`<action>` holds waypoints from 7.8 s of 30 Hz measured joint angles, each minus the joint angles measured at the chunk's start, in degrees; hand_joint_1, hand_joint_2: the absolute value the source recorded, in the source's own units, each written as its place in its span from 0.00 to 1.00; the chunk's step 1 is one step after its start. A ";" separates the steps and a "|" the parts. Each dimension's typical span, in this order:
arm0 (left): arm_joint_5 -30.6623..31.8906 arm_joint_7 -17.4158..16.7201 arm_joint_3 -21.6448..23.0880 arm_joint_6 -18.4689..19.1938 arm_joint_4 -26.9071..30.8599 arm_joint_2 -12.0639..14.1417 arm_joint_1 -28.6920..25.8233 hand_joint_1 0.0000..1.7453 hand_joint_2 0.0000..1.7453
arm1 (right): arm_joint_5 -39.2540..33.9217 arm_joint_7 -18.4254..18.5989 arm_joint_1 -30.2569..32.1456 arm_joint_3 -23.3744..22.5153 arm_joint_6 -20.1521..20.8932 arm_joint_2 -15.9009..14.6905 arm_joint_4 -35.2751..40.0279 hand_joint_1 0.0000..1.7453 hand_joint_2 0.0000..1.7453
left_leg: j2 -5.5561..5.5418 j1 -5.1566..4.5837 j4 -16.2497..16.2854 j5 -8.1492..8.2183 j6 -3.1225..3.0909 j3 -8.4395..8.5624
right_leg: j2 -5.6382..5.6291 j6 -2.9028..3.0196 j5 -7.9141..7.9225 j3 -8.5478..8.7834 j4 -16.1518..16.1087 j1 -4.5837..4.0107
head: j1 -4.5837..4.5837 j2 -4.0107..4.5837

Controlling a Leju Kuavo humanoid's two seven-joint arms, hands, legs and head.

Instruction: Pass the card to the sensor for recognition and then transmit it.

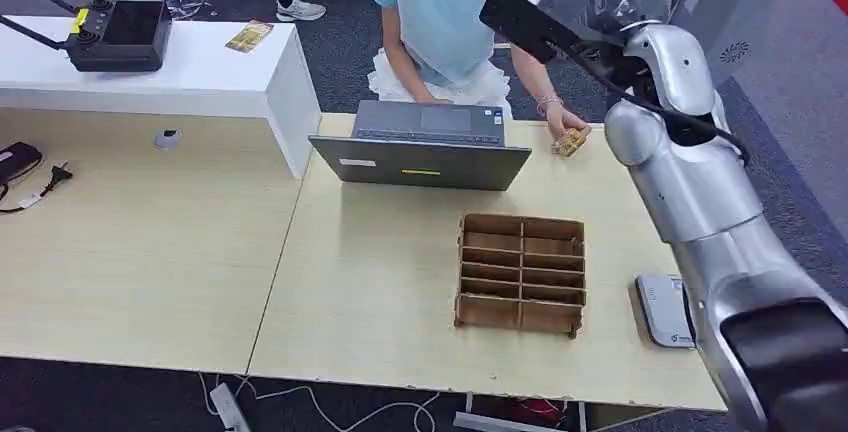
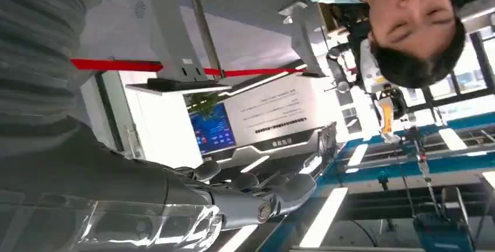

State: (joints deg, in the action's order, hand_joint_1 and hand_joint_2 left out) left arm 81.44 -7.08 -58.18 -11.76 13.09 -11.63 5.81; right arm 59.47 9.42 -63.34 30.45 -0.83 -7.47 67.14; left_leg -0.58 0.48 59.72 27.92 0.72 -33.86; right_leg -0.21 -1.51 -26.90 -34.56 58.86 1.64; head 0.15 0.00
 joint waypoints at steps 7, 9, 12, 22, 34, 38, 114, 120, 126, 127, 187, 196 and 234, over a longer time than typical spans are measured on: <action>0.81 -0.39 0.94 0.59 0.00 -0.02 0.29 0.00 0.00 | 2.56 1.49 -5.82 1.42 2.16 2.45 -10.95 0.00 1.00 | -0.02 0.00 0.00 0.00 0.00 -0.03 | 0.00 0.00 0.00 -0.01 0.00 0.00 | 0.00 0.00; 0.94 -0.65 1.35 0.61 0.00 -0.06 0.42 0.00 0.00 | 2.91 1.99 -7.41 1.77 2.78 3.47 -15.56 0.00 1.00 | -0.01 0.00 0.00 0.00 0.00 -0.02 | -0.01 0.00 0.00 -0.01 0.00 0.00 | 0.00 0.00; 0.54 -0.72 1.59 0.61 0.00 -0.13 0.50 0.00 0.00 | 2.16 1.94 -9.19 1.90 2.56 4.06 -21.75 0.00 1.00 | -0.02 0.00 0.01 0.00 0.00 0.00 | 0.00 0.00 0.00 0.00 -0.01 0.00 | 0.02 0.00; 0.29 -0.74 1.62 0.59 0.00 -0.28 0.41 0.00 0.00 | 1.70 1.57 -9.97 1.49 0.77 4.28 -31.16 0.00 1.00 | -0.07 -0.01 0.04 0.00 0.00 -0.01 | 0.06 -0.01 0.01 0.01 -0.01 0.01 | -0.02 0.00; 0.52 -0.94 2.10 0.59 0.00 -0.42 0.44 0.00 0.00 | 1.22 2.08 -10.72 0.28 0.52 4.19 -35.09 0.00 1.00 | -0.04 -0.01 0.04 0.00 0.00 0.02 | 0.00 -0.01 0.01 -0.01 -0.01 0.01 | 0.00 0.00; 1.05 -1.25 2.45 0.59 0.00 -0.42 0.44 0.00 0.00 | 1.22 2.05 -10.70 -0.13 0.04 4.00 -35.71 0.00 1.00 | -0.04 -0.02 0.05 0.00 0.00 0.02 | 0.00 -0.01 0.01 -0.01 -0.01 0.01 | 0.00 0.00; -1.68 -0.87 5.24 -0.70 0.00 -0.59 -1.34 0.00 0.00 | -51.80 -13.81 9.42 -26.84 7.96 -6.65 -1.65 1.00 1.00 | -0.07 -0.02 0.05 0.01 -0.01 -0.01 | 0.03 -0.01 0.01 0.00 -0.04 0.01 | 0.00 0.00; -1.73 -0.87 4.96 -0.70 0.00 -0.59 -1.35 0.00 0.00 | -52.68 -13.79 10.83 -27.43 8.02 -7.70 0.14 1.00 1.00 | -0.04 -0.02 0.05 0.01 -0.01 0.01 | 0.00 -0.01 0.01 -0.01 -0.05 0.01 | 0.00 0.00; -2.19 -0.87 4.54 -0.81 0.00 -0.59 -1.36 0.00 0.00 | -60.71 -13.88 13.27 -28.00 11.35 -8.94 2.18 1.00 1.00 | -0.07 -0.01 0.05 0.01 -0.01 0.02 | 0.03 -0.01 0.01 0.00 -0.05 0.00 | 0.00 0.00; -2.30 -0.87 4.39 -0.81 0.00 -0.59 -1.37 0.00 0.00 | -63.20 -13.88 14.38 -28.07 12.61 -9.49 3.00 1.00 1.00 | -0.08 -0.01 0.05 0.02 -0.01 0.02 | 0.05 -0.01 0.00 0.00 -0.05 0.01 | 0.00 0.00; -3.24 -1.25 2.03 -2.08 0.00 0.50 -1.71 0.00 0.00 | -73.35 -17.90 63.86 -48.41 18.54 -15.24 15.53 1.00 1.00 | -0.06 -0.03 0.03 0.18 -0.12 -0.02 | 0.05 -0.13 -0.09 0.02 -0.14 0.02 | 0.02 0.00; -3.17 -1.22 2.03 -2.03 0.00 0.57 -1.71 0.00 0.00 | -70.03 -18.29 63.86 -48.26 18.58 -15.15 12.25 1.00 1.00 | -0.06 -0.03 0.03 0.18 -0.12 -0.02 | 0.05 -0.13 -0.09 0.02 -0.14 0.02 | 0.00 0.00; -3.43 -1.33 1.44 -2.03 0.00 0.13 -1.69 0.00 0.00 | -65.92 -17.79 63.75 -47.95 17.97 -14.06 5.82 1.00 1.00 | -0.06 -0.03 0.03 0.18 -0.12 -0.03 | 0.05 -0.13 -0.09 0.03 -0.14 0.02 | 0.02 0.00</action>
State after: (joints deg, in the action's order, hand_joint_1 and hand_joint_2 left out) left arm 78.01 -8.41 -56.74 -13.79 13.09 -11.50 4.12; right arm -6.45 -8.37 0.41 -17.51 17.14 -21.53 72.96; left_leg -0.64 0.45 59.74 28.09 0.60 -33.89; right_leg -0.15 -1.64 -26.99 -34.54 58.72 1.66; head 0.17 0.00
